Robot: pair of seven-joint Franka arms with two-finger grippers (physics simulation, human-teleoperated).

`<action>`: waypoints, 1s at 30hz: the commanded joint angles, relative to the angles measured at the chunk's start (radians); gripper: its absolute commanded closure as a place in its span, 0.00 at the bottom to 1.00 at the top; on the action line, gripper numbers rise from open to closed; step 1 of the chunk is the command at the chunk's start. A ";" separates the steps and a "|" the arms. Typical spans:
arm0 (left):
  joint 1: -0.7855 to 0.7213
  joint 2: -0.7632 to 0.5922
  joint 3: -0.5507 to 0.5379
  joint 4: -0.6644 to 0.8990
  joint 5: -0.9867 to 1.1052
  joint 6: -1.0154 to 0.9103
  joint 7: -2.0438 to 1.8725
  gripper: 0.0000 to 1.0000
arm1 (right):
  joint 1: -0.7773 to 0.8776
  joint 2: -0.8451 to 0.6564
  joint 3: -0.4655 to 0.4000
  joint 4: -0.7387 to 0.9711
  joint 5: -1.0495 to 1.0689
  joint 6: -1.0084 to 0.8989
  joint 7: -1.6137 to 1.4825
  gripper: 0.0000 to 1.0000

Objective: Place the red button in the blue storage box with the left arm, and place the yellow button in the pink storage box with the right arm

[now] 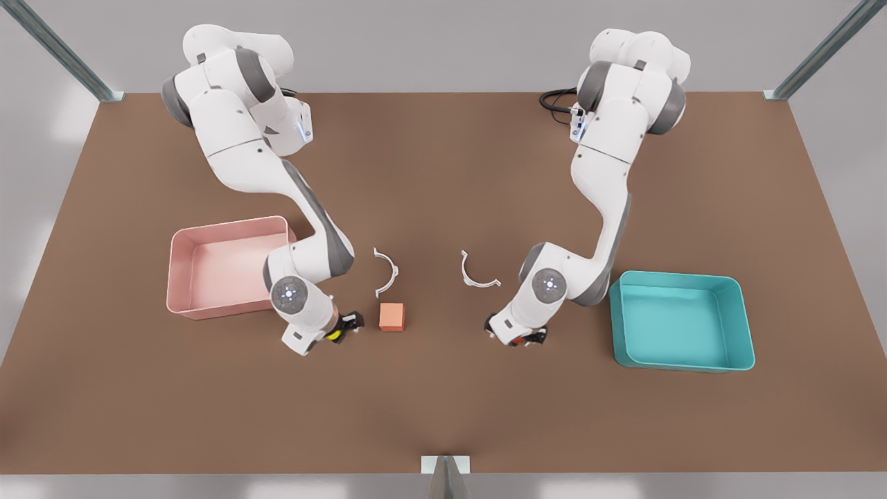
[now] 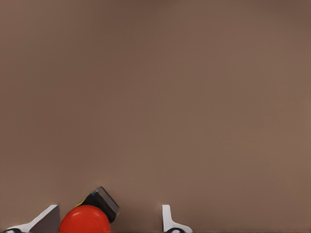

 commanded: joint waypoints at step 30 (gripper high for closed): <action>0.307 -0.373 0.035 -0.184 0.001 -0.429 0.501 0.56 | -0.087 -0.176 0.001 -0.174 -0.022 0.074 0.054 0.47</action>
